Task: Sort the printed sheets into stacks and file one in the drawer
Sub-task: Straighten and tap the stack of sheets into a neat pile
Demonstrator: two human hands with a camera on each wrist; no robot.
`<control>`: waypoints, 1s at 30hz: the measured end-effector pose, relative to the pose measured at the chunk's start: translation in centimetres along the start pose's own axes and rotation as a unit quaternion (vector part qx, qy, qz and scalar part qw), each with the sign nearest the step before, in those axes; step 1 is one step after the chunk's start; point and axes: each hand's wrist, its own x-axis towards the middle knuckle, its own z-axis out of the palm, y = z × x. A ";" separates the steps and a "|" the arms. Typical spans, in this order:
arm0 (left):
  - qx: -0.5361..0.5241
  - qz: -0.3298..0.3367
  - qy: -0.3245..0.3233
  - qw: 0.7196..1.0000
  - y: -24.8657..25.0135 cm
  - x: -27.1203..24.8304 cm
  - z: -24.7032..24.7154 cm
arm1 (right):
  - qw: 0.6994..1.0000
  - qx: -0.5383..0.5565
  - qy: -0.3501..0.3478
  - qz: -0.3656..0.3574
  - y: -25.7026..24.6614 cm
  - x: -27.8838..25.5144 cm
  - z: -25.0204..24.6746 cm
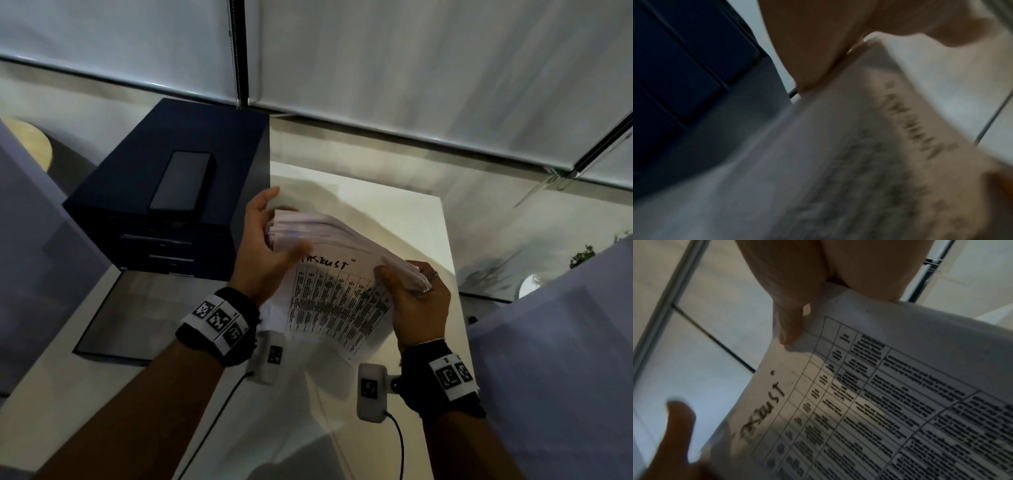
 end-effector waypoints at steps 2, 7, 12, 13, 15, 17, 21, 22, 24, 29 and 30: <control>0.024 -0.051 -0.063 0.996 -1.1 -0.4 -1.1 | 1.000 0.007 -0.004 0.006 0.1 0.2 -0.5; 0.031 -0.108 -0.028 0.993 -1.7 -1.2 -1.3 | 0.998 -0.012 -0.062 0.024 0.1 0.9 -1.1; 0.011 -0.052 -0.033 0.998 -1.2 -1.7 -0.6 | 1.000 0.008 -0.021 -0.002 -0.2 0.5 -1.6; 0.010 -0.045 -0.045 0.998 -1.3 -1.8 -0.7 | 1.000 0.014 -0.022 0.006 -0.2 0.4 -1.5; 0.014 -0.047 -0.069 0.996 -1.6 -2.2 -0.8 | 0.999 0.011 -0.030 0.015 -0.2 0.0 -1.3; 0.001 -0.050 -0.069 0.996 -1.4 -2.5 -0.8 | 0.999 0.015 -0.034 0.016 -0.4 -0.2 -0.9; -0.013 -0.004 -0.041 0.999 -0.6 -2.1 -0.3 | 0.999 -0.003 -0.049 0.019 -0.8 -0.1 -0.5; -0.015 -0.006 -0.040 0.999 -0.6 -1.9 -0.3 | 0.998 -0.013 -0.052 0.022 -0.8 0.0 -0.7; -0.016 -0.012 -0.040 0.999 -0.5 -1.5 -0.6 | 0.997 -0.010 -0.064 0.035 -0.8 0.2 -0.9; -0.017 -0.040 0.077 0.996 0.4 -0.7 0.3 | 0.996 0.022 -0.079 0.045 -0.5 0.2 -0.9; -0.003 -0.043 0.114 0.992 0.6 -0.4 0.6 | 0.996 0.026 -0.076 0.043 -0.5 0.1 -0.8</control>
